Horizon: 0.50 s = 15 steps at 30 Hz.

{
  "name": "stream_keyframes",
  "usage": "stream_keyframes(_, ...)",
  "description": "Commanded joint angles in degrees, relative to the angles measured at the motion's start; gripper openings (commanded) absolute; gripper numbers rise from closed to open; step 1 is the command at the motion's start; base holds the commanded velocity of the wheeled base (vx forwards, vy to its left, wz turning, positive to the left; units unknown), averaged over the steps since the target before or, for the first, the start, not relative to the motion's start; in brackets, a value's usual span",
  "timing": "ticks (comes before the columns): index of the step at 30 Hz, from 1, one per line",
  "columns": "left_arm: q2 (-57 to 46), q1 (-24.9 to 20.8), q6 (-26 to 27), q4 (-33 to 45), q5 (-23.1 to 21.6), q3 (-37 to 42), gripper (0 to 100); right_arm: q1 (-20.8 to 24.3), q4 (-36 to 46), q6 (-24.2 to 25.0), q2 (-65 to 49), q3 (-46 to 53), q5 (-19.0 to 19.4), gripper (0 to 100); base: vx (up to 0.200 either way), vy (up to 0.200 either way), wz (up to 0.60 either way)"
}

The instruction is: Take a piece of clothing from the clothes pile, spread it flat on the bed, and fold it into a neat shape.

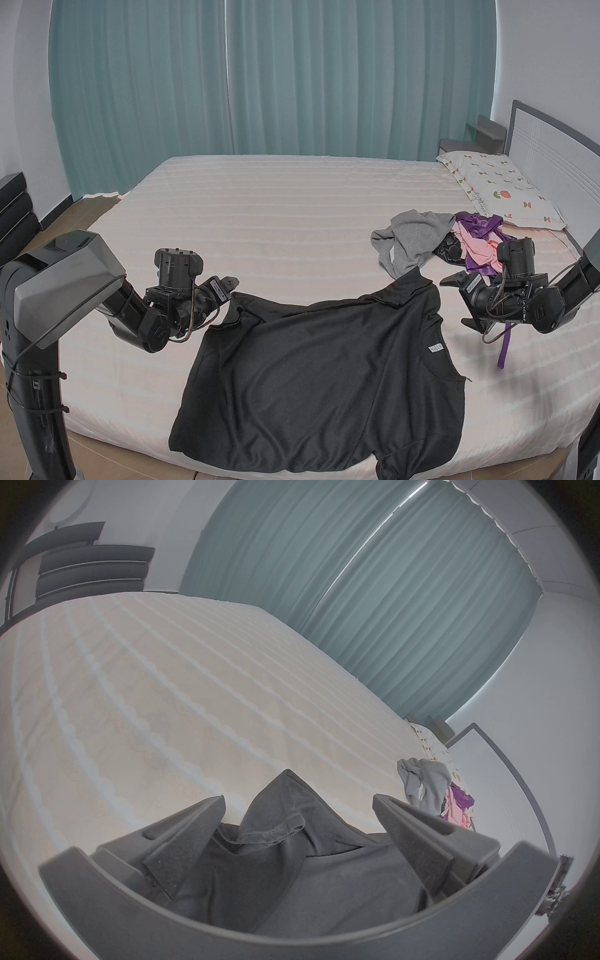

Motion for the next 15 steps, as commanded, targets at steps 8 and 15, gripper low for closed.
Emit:
stream_keyframes(8, 8.5, -1.1, 5.5, 2.2, 0.6, -7.9, 100, 0.1, -0.1, 0.3, -6.8, 5.6, -0.8, 100, 0.0, 0.0, 0.0)
stream_keyframes(15, 11.6, -2.1, 7.2, 4.3, 1.3, -12.5, 100, 0.0, -0.1, 0.3, -6.9, 6.7, -0.9, 100, 0.0, 0.0, 0.0)
